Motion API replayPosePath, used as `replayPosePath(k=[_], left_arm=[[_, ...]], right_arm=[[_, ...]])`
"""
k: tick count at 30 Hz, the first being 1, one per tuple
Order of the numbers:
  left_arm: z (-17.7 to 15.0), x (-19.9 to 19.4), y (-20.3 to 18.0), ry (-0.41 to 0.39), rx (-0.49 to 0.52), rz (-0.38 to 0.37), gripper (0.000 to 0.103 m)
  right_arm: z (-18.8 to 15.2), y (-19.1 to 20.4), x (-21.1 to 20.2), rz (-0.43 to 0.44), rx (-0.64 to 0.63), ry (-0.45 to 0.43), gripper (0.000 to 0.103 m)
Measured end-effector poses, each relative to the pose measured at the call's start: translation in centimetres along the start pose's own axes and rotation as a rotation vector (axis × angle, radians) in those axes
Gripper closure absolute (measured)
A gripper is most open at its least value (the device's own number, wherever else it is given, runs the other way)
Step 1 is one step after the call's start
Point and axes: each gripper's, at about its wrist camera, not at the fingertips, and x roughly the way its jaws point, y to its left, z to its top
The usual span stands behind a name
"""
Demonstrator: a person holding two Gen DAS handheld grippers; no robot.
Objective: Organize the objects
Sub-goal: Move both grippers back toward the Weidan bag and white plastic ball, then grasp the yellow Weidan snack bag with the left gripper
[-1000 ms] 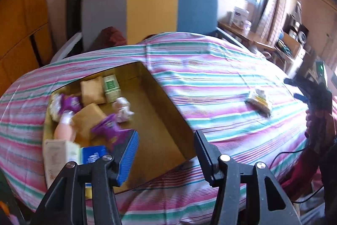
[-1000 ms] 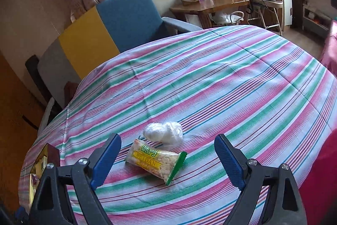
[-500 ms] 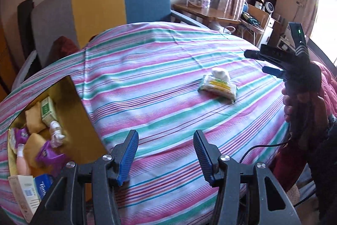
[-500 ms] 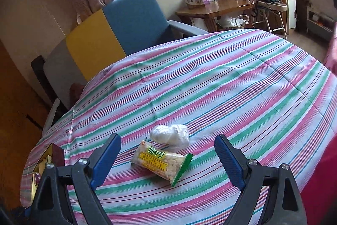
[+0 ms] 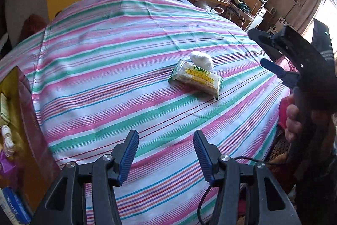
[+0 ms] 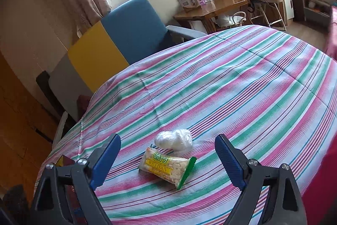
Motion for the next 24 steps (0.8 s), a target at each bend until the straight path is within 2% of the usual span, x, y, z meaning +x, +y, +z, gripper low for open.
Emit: replayPosePath(k=[4, 10, 16, 20, 24], left_arm=[[2.4, 3.1, -0.2, 0.083, -0.099, -0.106, 0.05], [5.6, 7.8, -1.2, 0.159, -0.271, -0.182, 0.049], [8.3, 10.9, -3.1, 0.177, -0.368, -0.162, 0.048], [9.8, 12.6, -4.1, 0.172, -0.389, -0.089, 0.045], [11.0, 13.8, -5.1, 0.17, -0.342, -0.011, 0.044]], right_arm=[[0.0, -0.2, -0.1, 0.019, 0.016, -0.005, 0.011], [0.1, -0.8, -0.2, 0.052, 0.041, -0.003, 0.011], [0.2, -1.7, -0.5, 0.096, 0.098, -0.014, 0.011], [0.3, -2.6, -0.5, 0.136, 0.154, -0.015, 0.011], [0.4, -3.4, -0.6, 0.166, 0.204, -0.022, 0.01]])
